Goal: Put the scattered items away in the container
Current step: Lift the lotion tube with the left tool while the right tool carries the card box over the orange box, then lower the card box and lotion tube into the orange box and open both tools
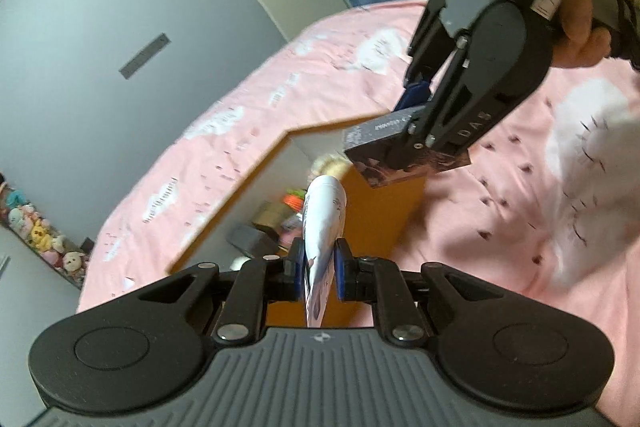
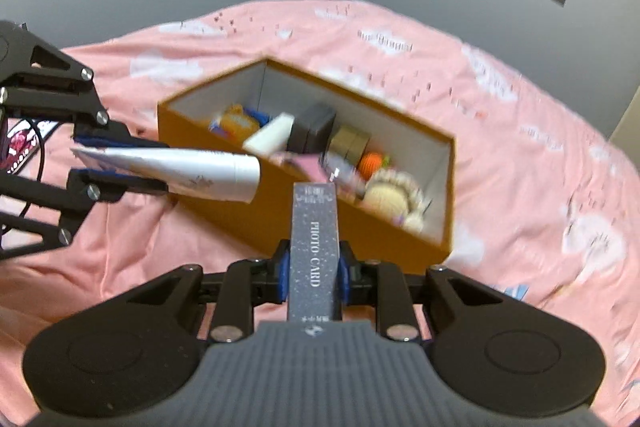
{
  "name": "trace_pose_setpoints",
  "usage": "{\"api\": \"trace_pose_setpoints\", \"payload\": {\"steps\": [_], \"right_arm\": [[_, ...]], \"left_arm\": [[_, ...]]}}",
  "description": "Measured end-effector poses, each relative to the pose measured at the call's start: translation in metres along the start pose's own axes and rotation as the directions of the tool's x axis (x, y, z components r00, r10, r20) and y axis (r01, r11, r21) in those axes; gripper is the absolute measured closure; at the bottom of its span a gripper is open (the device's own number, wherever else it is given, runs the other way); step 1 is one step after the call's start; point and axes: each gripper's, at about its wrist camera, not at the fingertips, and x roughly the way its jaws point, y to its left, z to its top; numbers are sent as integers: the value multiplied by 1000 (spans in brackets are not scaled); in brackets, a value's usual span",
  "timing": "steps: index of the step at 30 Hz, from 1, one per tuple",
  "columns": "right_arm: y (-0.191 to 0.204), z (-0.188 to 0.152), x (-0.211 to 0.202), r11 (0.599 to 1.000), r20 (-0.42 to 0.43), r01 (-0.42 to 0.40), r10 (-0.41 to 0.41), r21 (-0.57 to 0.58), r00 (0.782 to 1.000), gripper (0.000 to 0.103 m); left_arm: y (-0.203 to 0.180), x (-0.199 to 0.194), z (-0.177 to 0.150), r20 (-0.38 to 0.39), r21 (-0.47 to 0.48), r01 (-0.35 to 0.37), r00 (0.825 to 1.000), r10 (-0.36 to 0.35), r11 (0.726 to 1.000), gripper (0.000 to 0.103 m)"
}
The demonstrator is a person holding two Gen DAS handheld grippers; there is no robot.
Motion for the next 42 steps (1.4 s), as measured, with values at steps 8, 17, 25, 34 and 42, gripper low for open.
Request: {"api": "trace_pose_setpoints", "payload": {"steps": [8,17,25,34,42], "right_arm": [[-11,46,0,999,88,20,-18,-25,996,78],[-55,84,57,949,85,-45,19,312,996,78],[-70,92,112,945,-17,34,-30,326,999,78],[-79,87,149,925,-108,53,-13,376,994,78],[-66,86,161,958,-147,91,-52,270,988,78]], "left_arm": [[49,15,19,18,-92,-81,996,83,992,86],[117,68,13,11,-465,12,1000,-8,885,86],[142,126,-2,-18,-653,77,993,-117,753,87],[148,158,-19,35,-805,166,971,-235,570,87],[146,174,-33,63,-893,177,959,-275,413,87]]}}
